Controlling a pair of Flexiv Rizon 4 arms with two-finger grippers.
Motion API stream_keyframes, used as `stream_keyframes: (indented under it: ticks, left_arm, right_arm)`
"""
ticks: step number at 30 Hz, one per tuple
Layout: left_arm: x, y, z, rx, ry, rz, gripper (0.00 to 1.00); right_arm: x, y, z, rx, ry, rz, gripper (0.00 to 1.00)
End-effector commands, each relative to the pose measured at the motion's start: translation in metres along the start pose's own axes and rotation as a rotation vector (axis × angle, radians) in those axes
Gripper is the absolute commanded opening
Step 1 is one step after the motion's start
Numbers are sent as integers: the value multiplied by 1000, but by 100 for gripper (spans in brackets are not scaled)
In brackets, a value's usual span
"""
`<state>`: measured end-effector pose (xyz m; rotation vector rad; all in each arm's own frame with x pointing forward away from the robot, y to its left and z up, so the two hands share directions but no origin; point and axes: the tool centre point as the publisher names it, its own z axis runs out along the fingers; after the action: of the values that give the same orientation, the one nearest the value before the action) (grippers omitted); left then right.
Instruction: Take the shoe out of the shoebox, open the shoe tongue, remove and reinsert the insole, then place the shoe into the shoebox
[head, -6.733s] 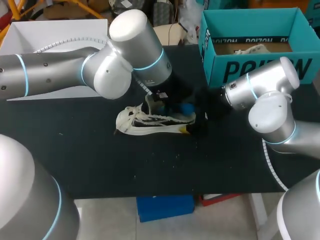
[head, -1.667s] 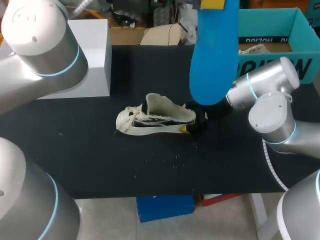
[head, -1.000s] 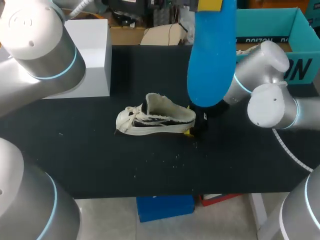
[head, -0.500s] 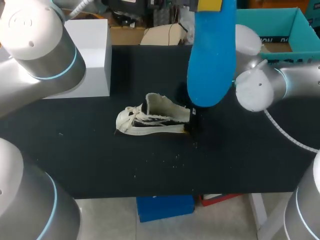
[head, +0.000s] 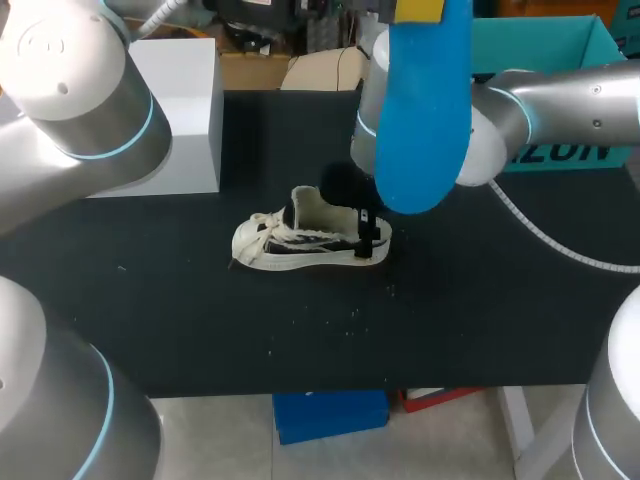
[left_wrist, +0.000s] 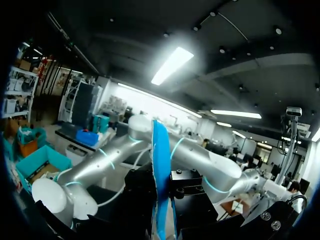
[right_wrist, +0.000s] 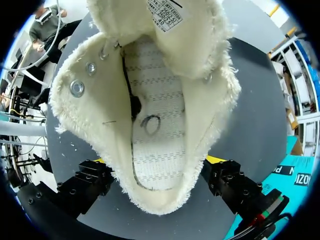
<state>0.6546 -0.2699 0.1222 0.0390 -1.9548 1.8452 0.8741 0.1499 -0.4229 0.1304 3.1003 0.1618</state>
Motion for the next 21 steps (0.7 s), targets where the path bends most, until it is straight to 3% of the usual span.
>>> stream_keyframes:
  ticks: [1,21]
  left_arm:
    - [0,0,2,-1,-3,-1,0]
    - [0,0,2,-1,-3,-1,0]
  right_arm:
    - [-1,9,6,184,4,-6,100]
    - [3,11,14,152,26,-39,100]
